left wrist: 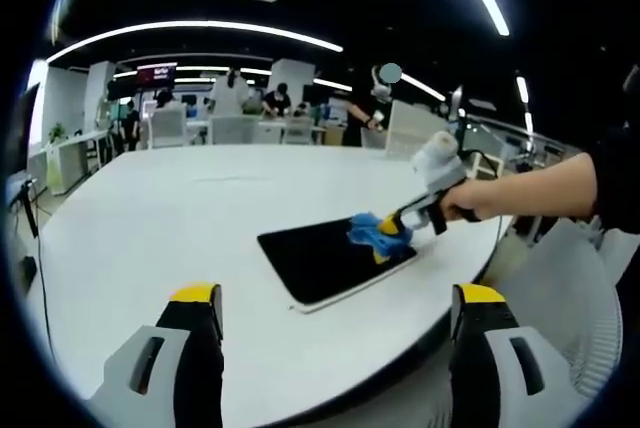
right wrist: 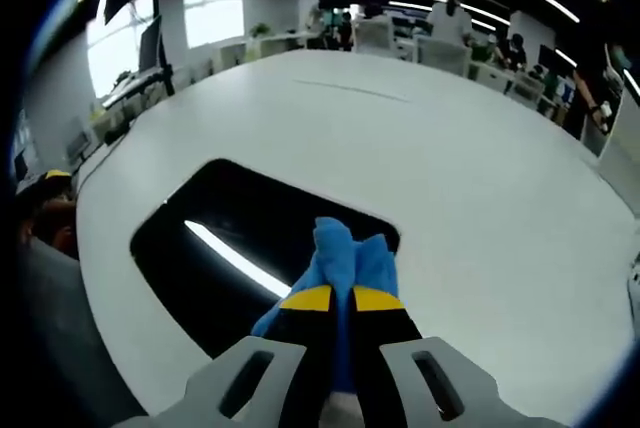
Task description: Wipe the mirror surface with the cleaning cloth until all visible marks leave the cleaned area.
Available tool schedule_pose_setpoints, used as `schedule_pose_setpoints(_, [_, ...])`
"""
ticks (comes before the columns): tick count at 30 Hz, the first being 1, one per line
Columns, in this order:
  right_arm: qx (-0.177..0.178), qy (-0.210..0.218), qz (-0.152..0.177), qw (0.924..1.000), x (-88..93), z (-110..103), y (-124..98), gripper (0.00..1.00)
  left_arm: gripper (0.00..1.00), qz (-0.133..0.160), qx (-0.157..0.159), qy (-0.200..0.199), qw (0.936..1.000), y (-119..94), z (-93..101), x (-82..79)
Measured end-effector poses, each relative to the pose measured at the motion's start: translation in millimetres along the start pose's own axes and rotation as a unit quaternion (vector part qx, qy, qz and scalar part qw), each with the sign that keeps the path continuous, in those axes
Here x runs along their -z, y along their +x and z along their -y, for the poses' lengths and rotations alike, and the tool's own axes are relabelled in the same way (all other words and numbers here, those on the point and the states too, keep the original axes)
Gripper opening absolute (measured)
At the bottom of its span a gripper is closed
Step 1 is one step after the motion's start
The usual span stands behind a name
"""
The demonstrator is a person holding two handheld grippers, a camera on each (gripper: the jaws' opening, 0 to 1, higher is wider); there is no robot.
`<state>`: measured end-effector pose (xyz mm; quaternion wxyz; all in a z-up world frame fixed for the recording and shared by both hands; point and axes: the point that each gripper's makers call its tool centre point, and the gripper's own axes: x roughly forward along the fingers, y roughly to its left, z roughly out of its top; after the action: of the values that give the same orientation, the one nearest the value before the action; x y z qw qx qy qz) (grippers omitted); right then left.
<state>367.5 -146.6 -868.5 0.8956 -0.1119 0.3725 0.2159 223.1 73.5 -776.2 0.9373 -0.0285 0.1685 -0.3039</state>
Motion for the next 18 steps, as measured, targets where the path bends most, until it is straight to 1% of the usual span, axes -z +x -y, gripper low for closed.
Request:
schedule_pose_setpoints(2, [0.002,0.005,0.002,1.0,1.0,1.8,-0.6,0.0,0.97,-0.007,0.004,-0.002,1.0,0.6,1.4,2.1])
schedule_pose_setpoints(5, [0.007,0.005,0.002,1.0,1.8,3.2,-1.5,0.0,0.96,-0.005,0.004,-0.001,1.0,0.7,1.4,1.3])
schedule_pose_setpoints(10, [0.009,0.011,-0.001,0.9999,3.2,5.3,-2.8,0.0,0.96,-0.01,0.008,-0.001,0.9999,1.0,2.9,2.7])
schedule_pose_setpoints(13, [0.009,0.015,-0.002,0.9998,3.2,5.8,-2.4,0.0,0.96,-0.017,0.016,-0.002,0.9997,1.6,4.9,4.9])
schedule_pose_setpoints(16, [0.008,0.02,-0.004,0.9998,3.1,6.0,-2.1,0.0,0.96,-0.025,0.016,-0.003,0.9996,0.8,5.5,7.8])
schedule_pose_setpoints(18, [0.008,0.02,-0.006,0.9998,3.5,5.6,-2.5,0.0,0.96,-0.025,0.013,-0.004,0.9996,0.5,4.5,7.9])
